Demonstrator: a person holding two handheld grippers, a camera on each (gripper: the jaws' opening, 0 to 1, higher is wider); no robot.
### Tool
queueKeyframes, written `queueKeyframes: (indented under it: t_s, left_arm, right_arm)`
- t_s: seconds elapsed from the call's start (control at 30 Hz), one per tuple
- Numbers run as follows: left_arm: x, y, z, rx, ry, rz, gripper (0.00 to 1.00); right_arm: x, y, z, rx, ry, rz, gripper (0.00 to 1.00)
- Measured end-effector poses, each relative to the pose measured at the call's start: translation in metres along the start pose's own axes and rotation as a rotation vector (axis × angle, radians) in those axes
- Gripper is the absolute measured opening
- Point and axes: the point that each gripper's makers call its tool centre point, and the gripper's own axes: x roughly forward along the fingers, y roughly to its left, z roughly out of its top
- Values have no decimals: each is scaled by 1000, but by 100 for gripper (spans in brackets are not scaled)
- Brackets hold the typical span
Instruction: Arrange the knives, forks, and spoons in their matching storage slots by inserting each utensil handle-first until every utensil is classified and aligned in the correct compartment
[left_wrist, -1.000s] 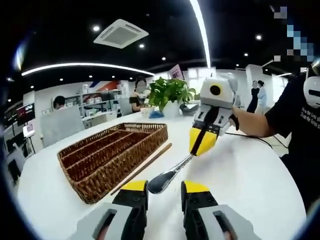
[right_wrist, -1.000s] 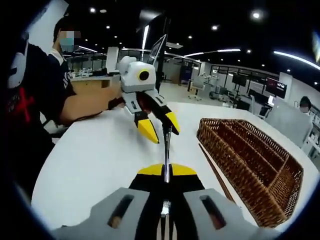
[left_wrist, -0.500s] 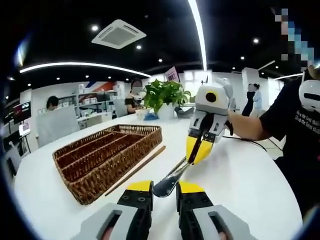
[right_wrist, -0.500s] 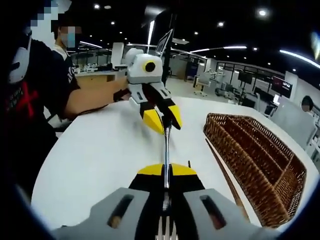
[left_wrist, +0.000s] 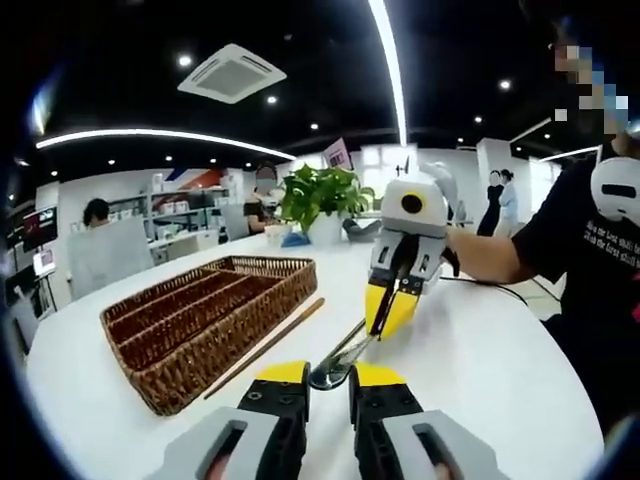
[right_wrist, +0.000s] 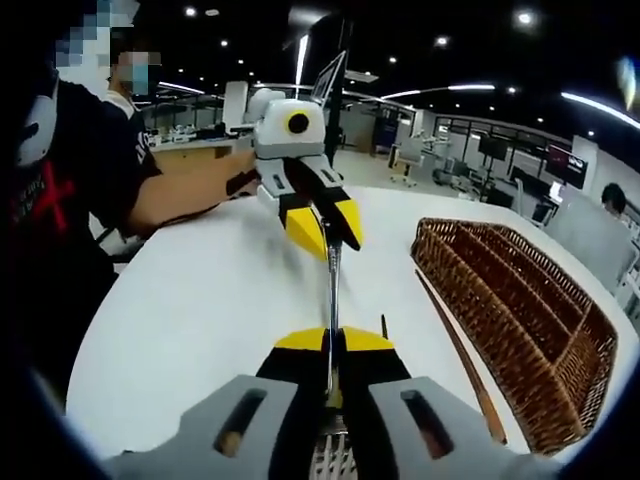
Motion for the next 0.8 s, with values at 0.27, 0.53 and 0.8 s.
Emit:
queueKeyframes:
  t_s: [0.27,0.53,0.8]
  left_arm:
    - [1,-6,4,-10,-14,-27,5]
    - [2,-4,5,-2,-18,-23,5]
    - [4,-8,15,-20,-62,-35,3]
  right_arm:
    - [2,-3,3,-62,-3,-35,1]
    - [-1,0,4,-48,3,-28,0]
    - [-7,2,9,7,-5,-9,0]
